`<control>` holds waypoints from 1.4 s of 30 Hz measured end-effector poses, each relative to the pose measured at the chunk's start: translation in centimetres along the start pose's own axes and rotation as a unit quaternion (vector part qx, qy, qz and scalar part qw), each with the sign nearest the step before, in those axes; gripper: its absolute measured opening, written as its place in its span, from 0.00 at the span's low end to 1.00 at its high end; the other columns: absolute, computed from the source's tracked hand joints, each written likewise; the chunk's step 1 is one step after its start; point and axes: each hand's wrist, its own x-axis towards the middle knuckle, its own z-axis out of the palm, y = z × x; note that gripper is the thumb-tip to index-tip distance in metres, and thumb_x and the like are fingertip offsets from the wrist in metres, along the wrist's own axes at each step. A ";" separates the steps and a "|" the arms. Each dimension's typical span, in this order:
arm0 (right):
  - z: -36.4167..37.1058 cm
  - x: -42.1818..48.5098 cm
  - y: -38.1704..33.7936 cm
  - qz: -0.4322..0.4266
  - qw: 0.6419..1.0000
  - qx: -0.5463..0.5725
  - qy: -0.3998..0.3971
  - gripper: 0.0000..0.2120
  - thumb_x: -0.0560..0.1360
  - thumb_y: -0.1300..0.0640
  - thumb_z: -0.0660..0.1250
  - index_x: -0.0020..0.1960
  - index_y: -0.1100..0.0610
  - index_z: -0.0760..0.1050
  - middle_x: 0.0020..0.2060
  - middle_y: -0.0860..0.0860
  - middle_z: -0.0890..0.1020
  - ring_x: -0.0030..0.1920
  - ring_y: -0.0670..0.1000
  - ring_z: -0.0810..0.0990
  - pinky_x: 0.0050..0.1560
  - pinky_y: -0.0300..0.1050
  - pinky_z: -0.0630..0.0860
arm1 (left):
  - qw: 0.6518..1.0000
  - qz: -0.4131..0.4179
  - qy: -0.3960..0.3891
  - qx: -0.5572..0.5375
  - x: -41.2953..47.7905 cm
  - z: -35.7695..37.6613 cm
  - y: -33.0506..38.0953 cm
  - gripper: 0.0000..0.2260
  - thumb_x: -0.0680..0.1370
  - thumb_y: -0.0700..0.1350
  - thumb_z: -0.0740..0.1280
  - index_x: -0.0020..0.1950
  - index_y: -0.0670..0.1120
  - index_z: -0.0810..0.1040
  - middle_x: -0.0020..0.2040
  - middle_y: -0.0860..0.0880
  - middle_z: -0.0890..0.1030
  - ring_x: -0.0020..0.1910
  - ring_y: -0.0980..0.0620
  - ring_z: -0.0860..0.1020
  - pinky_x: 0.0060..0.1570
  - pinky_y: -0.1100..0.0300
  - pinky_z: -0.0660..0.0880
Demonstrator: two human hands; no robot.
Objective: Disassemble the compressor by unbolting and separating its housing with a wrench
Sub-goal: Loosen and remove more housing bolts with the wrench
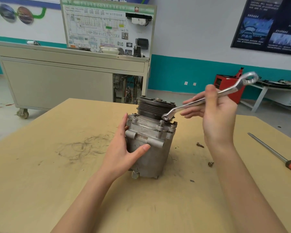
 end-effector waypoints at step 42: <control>2.2 -3.4 -1.2 -0.371 0.883 -0.288 -0.017 0.26 0.81 0.50 0.54 0.36 0.69 0.77 0.28 0.58 0.81 0.25 0.55 0.80 0.26 0.44 0.72 | 1.000 0.011 -0.004 -0.014 0.0 0.1 -0.1 0.44 0.64 0.69 0.67 0.73 0.68 0.44 0.67 0.72 0.57 0.65 0.80 0.57 0.59 0.83 0.57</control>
